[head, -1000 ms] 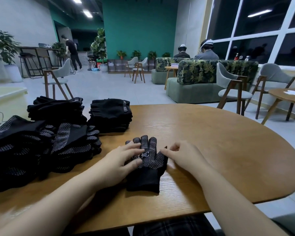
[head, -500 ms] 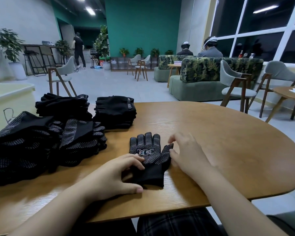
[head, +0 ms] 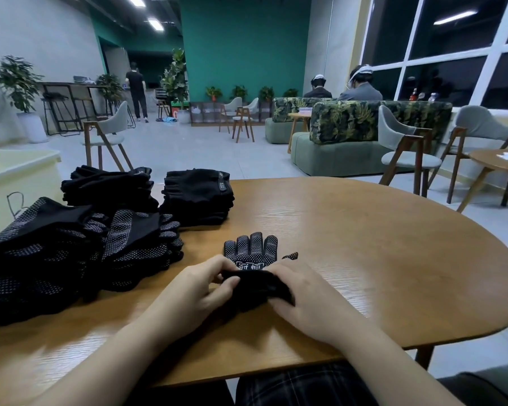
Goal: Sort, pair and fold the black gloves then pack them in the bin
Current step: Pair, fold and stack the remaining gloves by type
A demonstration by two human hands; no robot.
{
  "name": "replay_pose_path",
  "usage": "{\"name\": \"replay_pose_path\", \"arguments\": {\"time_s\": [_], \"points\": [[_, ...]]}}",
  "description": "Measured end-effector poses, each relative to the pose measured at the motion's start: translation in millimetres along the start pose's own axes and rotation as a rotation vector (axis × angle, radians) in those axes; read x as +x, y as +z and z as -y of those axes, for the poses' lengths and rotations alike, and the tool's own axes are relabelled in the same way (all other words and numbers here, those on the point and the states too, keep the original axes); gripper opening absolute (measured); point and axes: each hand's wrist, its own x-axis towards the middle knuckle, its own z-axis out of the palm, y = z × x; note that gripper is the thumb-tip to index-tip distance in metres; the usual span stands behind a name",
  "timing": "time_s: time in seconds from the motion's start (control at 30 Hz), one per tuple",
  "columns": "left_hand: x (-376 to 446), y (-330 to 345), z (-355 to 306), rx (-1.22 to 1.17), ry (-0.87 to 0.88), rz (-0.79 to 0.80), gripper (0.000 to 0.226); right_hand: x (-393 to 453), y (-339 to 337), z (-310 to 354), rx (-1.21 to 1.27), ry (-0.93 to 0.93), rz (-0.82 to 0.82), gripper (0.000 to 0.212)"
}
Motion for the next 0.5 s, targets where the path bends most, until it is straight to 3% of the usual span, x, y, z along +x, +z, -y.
{"name": "replay_pose_path", "arguments": {"time_s": [0.17, 0.3, 0.5], "points": [[6.2, -5.4, 0.1, -0.217, -0.078, -0.043, 0.025, 12.2, -8.5, -2.6, 0.053, 0.072, -0.043, 0.01], [16.8, -8.1, 4.8, 0.007, -0.168, 0.159, 0.056, 24.6, -16.0, -2.3, 0.153, 0.2, 0.015, 0.012], [42.2, 7.8, 3.2, 0.228, -0.241, -0.041, 0.033, 53.3, -13.0, -9.1, 0.141, 0.348, -0.018, 0.011]]}}
